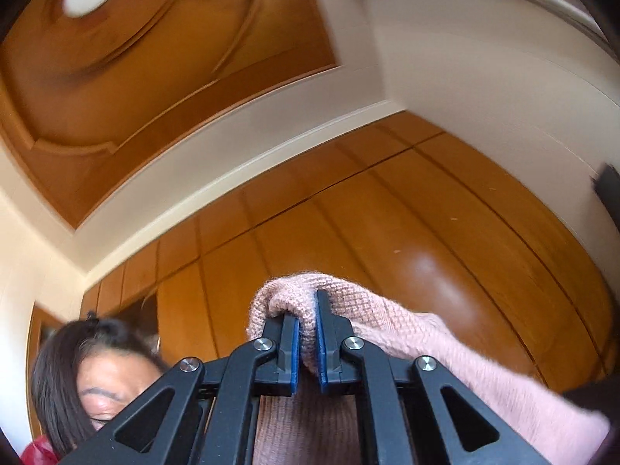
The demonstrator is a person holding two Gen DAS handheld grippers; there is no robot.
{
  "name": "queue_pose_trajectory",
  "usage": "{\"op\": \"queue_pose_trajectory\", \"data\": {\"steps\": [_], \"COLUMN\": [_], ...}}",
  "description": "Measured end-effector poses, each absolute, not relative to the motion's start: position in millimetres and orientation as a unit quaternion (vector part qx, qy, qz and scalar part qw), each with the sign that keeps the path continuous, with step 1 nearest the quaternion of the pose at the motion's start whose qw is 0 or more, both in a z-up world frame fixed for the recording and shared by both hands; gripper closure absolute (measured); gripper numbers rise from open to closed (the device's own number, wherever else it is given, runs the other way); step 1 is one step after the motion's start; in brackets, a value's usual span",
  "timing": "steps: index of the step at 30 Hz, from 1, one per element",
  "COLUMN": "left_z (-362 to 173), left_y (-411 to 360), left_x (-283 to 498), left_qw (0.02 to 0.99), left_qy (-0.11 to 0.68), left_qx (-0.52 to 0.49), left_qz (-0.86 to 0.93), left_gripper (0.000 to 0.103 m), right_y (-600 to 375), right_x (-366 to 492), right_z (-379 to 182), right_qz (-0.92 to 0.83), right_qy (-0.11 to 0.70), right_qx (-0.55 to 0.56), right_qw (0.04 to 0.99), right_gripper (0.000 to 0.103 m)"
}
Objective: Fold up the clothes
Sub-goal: 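Lift the pink sweater high with both grippers, letting it hang open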
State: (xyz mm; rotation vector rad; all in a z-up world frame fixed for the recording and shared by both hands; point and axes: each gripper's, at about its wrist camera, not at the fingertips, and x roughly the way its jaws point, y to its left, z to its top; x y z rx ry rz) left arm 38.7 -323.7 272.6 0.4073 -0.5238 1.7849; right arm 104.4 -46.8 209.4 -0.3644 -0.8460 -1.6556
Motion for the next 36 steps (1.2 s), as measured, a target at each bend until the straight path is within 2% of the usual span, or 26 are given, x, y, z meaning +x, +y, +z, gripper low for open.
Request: {"op": "queue_pose_trajectory", "data": {"steps": [6,10,13,17,23,26,31,36], "left_z": [279.0,255.2,221.5,158.7,29.8,-31.6,-103.9,-144.0], "left_y": [-325.9,-307.7,-283.8,-243.2,-193.4,-190.0,-168.8,-164.8], "left_x": [44.2,26.9,-1.9,-42.7,-136.5,-174.2,-215.3,-245.1], "left_qw": [0.606,0.593,0.562,0.505,0.393,0.34,0.271,0.179], "left_qy": [-0.249,-0.246,-0.233,-0.194,-0.178,-0.149,-0.065,-0.009], "left_qx": [0.179,0.152,0.093,-0.011,-0.218,-0.269,-0.313,-0.355], "left_qz": [0.734,0.751,0.788,0.841,0.875,0.888,0.908,0.917], "left_gripper": [0.096,0.095,0.095,0.095,0.095,0.095,0.095,0.095], "right_y": [-86.2,-92.5,-88.4,-73.4,-34.3,-14.3,20.5,41.1], "right_x": [142.3,134.6,123.1,90.7,4.8,-29.9,-70.4,-111.4], "right_z": [244.6,238.7,219.3,164.6,31.0,-32.9,-99.0,-149.2], "right_qz": [-0.714,-0.714,-0.725,-0.762,-0.769,-0.762,-0.764,-0.796], "right_qy": [-0.289,-0.294,-0.325,-0.382,-0.518,-0.571,-0.606,-0.579], "right_qx": [-0.197,-0.202,-0.182,-0.14,-0.037,0.009,0.057,0.138], "right_qw": [0.607,0.603,0.579,0.503,0.373,0.304,0.215,0.106], "right_gripper": [0.096,0.096,0.096,0.096,0.096,0.096,0.096,0.096]}}
